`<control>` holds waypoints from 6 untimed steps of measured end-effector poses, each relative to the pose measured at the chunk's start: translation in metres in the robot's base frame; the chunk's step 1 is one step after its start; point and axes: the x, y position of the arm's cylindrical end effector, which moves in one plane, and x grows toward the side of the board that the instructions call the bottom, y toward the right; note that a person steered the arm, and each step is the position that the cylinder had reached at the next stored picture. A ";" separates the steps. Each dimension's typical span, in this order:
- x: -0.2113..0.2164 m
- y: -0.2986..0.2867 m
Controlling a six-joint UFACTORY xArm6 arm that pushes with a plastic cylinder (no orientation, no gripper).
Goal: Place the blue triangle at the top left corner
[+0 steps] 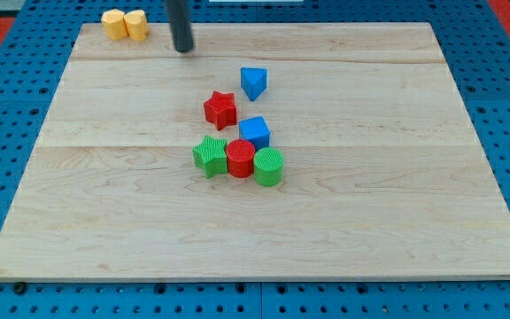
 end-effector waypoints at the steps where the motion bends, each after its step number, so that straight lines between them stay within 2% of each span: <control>1: 0.021 0.090; 2: 0.024 0.179; 3: 0.062 0.183; 4: 0.029 0.148; 5: 0.021 0.138; 6: 0.057 0.164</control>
